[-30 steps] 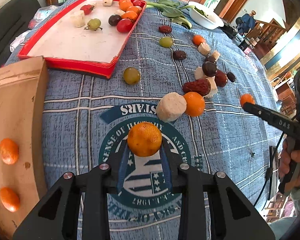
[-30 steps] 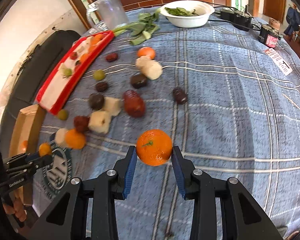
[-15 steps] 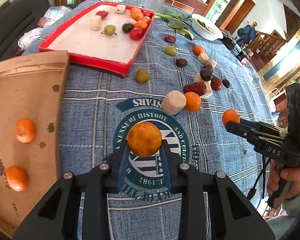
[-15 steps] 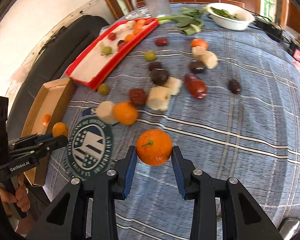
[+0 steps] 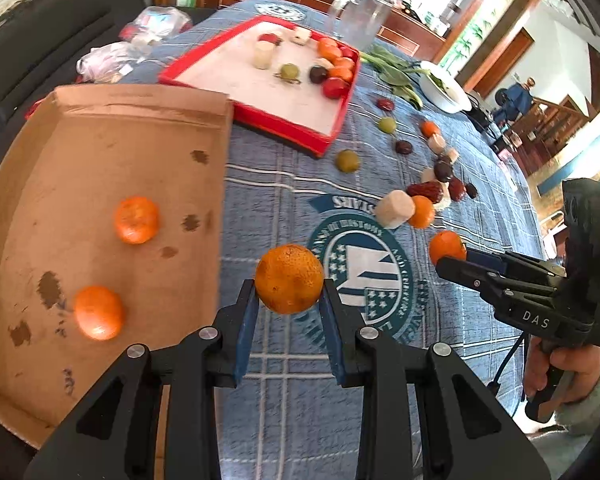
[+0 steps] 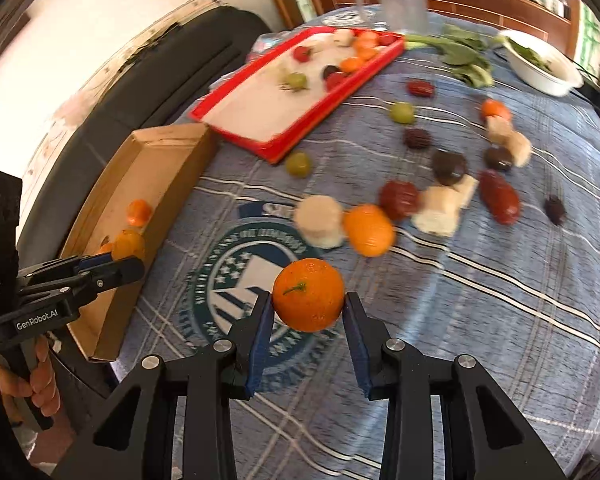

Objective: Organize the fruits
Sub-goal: 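Carry both held oranges over the cardboard box with both grippers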

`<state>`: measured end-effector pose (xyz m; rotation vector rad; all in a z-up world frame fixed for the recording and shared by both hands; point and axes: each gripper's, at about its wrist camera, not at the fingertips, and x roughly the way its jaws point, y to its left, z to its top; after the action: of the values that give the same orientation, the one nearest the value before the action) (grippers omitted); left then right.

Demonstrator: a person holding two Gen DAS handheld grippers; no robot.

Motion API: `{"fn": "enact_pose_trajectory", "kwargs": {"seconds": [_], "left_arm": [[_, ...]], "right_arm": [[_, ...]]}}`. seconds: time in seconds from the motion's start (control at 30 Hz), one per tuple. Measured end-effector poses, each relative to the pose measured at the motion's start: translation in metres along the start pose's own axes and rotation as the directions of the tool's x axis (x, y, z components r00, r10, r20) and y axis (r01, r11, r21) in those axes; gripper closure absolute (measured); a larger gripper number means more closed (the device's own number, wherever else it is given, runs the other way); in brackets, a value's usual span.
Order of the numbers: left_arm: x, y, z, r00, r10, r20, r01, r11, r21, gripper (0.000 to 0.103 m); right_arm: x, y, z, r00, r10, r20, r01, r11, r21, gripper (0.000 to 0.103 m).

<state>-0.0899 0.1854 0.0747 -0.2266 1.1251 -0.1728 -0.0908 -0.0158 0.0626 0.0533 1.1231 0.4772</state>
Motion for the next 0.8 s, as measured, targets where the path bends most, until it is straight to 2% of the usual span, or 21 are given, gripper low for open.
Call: {"fn": "enact_pose_trajectory", "kwargs": {"seconds": [0.5,0.8], "left_arm": [[-0.031,0.062,-0.017,0.999,0.042,0.026,-0.039,0.994,-0.101,0.074],[-0.03,0.076,-0.025,0.999,0.032,0.005,-0.031,0.993,-0.117,0.074]], "right_arm": [[0.02,0.073,0.018,0.998,0.065,-0.022,-0.067,0.988,-0.141,0.067],[0.03,0.118,0.043,0.995,0.1,-0.016,-0.101,0.967,-0.232,0.067]]}}
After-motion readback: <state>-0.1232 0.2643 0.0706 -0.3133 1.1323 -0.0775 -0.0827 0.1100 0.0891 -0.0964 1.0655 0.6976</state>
